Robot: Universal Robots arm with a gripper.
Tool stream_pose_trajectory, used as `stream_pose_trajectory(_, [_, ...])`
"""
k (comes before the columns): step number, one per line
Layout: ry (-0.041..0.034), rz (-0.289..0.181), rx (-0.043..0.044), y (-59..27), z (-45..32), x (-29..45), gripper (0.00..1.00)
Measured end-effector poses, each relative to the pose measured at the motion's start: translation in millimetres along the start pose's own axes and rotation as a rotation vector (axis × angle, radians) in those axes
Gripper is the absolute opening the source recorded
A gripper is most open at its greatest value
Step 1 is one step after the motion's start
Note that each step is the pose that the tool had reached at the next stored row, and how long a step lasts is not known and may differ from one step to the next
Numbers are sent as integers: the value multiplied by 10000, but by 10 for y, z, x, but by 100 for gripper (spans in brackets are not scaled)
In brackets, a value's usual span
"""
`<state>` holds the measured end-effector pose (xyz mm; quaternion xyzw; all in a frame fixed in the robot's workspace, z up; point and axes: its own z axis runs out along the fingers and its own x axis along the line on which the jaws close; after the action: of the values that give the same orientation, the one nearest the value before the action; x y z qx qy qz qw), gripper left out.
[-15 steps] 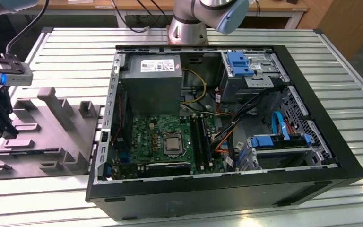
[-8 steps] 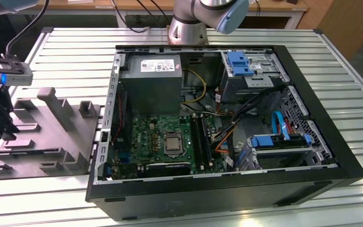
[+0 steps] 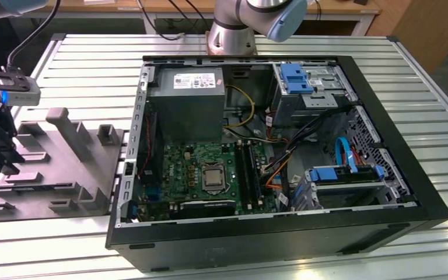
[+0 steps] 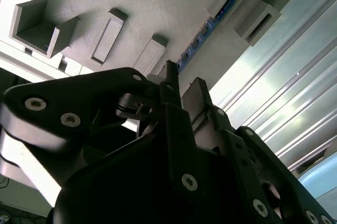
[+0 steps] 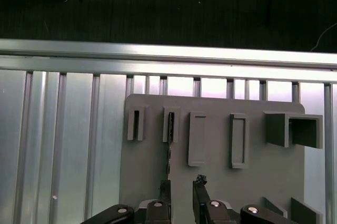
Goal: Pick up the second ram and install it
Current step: 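Pick up the second ram and move it above second insertion slot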
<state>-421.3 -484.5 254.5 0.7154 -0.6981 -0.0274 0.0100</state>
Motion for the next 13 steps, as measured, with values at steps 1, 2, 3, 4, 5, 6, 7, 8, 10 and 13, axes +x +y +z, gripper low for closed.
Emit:
stream_pose_trajectory(1, [0,0,1,0,0,0,32])
stream_pose_trajectory(2, [0,0,0,0,0,0,32])
stream_pose_trajectory(3, [0,0,0,0,0,0,32])
stream_pose_trajectory(4, [0,1,0,0,0,0,38])
stream_pose_trajectory(5, [0,1,0,0,2,0,38])
stream_pose_trajectory(6, [-2,0,3,0,11,1,38])
stream_pose_trajectory(7, [-1,0,1,-1,23,1,38])
stream_pose_trajectory(8, [0,0,-1,-2,38,1,38])
stream_pose_trajectory(10, [0,-4,1,-3,64,2,38])
stream_pose_trajectory(13, [0,-11,1,-4,80,22,38])
